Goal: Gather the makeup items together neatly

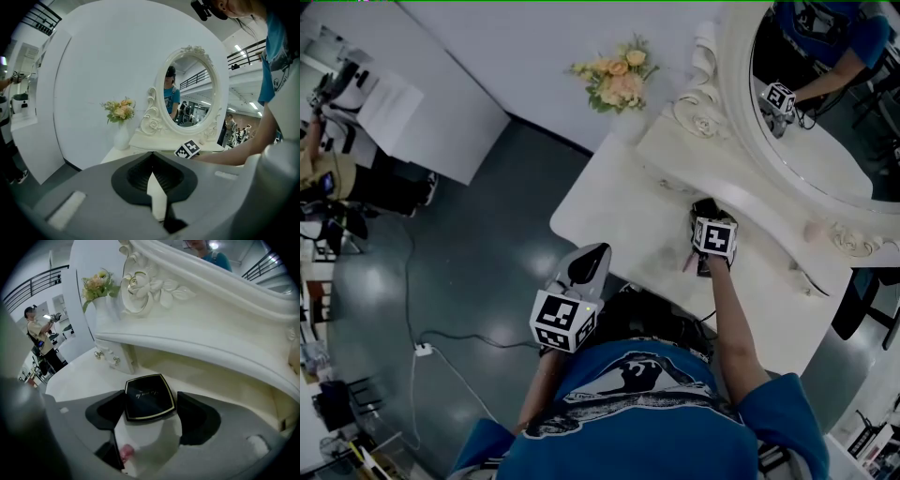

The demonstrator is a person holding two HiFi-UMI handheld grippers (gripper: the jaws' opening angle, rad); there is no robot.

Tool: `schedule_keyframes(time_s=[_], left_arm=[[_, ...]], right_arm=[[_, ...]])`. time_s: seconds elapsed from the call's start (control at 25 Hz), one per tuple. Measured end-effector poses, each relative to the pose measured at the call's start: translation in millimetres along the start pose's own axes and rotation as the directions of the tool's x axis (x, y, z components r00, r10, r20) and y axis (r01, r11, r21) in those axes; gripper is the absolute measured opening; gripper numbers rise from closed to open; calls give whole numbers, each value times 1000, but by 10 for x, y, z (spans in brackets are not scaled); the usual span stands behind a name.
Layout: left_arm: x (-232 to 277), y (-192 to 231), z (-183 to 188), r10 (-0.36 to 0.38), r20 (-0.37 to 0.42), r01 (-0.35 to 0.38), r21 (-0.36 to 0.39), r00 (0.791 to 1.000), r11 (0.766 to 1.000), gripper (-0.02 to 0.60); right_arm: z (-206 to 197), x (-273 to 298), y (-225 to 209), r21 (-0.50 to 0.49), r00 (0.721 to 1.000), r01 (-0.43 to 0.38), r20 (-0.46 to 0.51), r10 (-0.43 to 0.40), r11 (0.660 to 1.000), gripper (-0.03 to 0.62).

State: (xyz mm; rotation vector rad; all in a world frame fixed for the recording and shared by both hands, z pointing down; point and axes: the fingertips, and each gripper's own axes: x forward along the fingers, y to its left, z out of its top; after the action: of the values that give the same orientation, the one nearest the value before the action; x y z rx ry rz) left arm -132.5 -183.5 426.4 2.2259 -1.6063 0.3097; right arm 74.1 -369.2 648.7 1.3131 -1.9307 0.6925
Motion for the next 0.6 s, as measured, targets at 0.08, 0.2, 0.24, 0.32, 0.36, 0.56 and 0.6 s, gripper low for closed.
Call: schedule_keyframes(time_s=[0.08,0.2,0.24,0.32,0.36,0.56,0.6], left_arm=[[22,-20,13,-13,0,13,3,1000,1000,18],[48,-57,29,-36,0,36,9,999,999,18],[58,-69,33,-45,1,45,10,999,999,18],[89,-88,38,-65,-1,65,15,998,998,18],[112,-99,39,-76,-4,76,21,997,997,18],[248,-247,69,-151,-10,151,49,989,987,18],[276,-288,71,-169,-13,170,55,986,984,18]], right_arm=[[-3,-16,-18,4,1000,3,22,-3,1000,338],[-26,-99,-52,24,1000,7,27,-8,1000,334],[-23,-152,-74,40,999,11,38,-12,999,334],[-10,-271,-114,68,998,15,66,-19,998,333],[-9,-325,-133,78,997,15,79,-22,997,333],[-156,-590,-306,151,993,37,101,-53,988,333],[-212,-650,-354,168,993,47,101,-65,985,333]])
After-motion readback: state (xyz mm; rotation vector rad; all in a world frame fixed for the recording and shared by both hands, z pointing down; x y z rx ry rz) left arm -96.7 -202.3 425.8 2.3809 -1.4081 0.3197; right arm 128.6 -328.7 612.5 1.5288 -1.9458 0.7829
